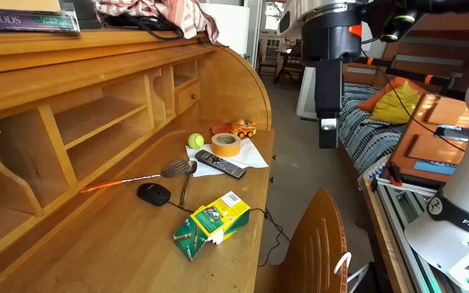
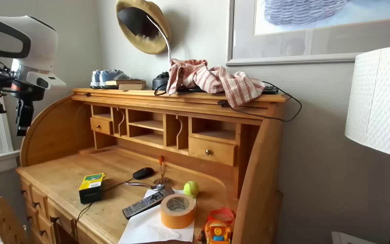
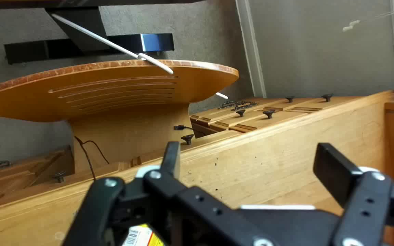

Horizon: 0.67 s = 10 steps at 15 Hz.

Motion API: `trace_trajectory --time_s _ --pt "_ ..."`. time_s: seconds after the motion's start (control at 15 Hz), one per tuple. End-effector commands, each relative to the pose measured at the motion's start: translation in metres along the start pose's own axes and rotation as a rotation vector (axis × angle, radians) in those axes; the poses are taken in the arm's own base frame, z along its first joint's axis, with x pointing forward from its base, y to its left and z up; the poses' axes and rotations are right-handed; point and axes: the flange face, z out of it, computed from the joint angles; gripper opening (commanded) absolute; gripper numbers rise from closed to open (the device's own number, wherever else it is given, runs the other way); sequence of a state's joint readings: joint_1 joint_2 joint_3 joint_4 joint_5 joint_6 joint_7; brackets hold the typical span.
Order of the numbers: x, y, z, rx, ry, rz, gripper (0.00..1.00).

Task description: Put the remote control on top of the cabinet.

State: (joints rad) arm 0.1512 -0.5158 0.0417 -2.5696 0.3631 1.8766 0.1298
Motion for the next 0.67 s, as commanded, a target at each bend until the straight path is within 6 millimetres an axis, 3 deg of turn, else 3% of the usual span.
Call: trace_trajectory --time_s 0.0,0.13,0.6 --pt "0.000 0.000 0.000 0.000 -0.001 0.000 1.00" --pt "0.005 0.004 0.001 -0.008 0.027 -0.010 1.00" --pt "0.077 0.056 0.012 -0.213 0.093 -0.199 1.00"
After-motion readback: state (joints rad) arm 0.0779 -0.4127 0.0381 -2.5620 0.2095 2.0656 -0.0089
